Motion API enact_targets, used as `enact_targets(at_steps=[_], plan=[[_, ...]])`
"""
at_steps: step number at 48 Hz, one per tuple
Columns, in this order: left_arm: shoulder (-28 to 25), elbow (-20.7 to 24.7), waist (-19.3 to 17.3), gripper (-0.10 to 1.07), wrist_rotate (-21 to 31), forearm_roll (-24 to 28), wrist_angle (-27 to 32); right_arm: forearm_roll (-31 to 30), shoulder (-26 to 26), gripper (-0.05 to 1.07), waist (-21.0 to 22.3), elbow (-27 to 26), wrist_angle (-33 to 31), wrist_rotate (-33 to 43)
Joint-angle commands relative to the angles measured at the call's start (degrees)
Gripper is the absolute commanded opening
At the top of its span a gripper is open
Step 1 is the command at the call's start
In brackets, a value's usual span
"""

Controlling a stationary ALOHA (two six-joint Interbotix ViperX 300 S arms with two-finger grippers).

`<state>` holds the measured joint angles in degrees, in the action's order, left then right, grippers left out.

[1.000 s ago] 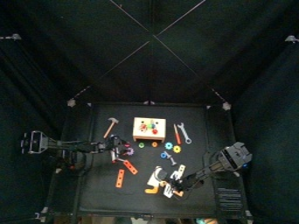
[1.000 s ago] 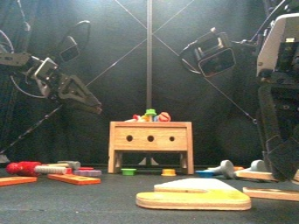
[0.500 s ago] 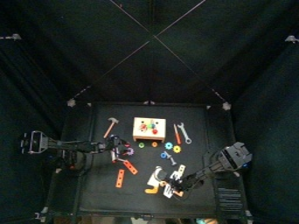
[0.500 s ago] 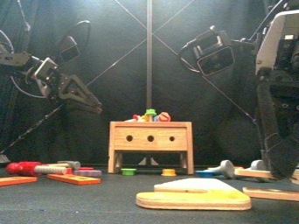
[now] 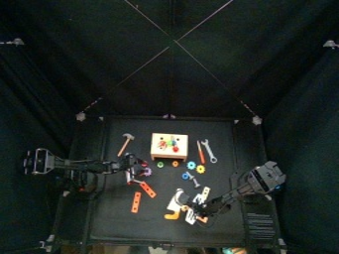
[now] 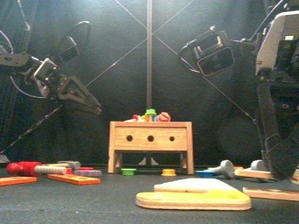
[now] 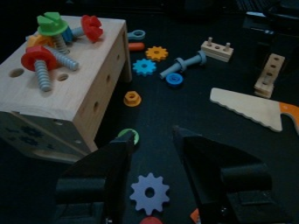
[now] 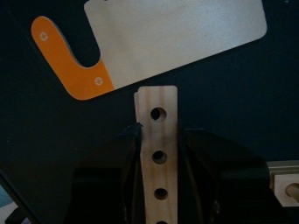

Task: Align 4 hole block with block below

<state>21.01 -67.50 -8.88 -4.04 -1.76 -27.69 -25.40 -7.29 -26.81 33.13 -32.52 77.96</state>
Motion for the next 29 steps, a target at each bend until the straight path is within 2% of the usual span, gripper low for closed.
enact_targets(at_steps=[1,29], plan=[[0.18,0.62,-0.09,0.8,-0.09,-0.09,-0.18,-0.09,0.97,0.7,0.0,-0.79,0.44,-0.09],[0.26,0.44,-0.09,0.8,-0.09,-0.09,-0.18,0.09,0.97,0.7,0.0,-0.44,0.62,-0.09]])
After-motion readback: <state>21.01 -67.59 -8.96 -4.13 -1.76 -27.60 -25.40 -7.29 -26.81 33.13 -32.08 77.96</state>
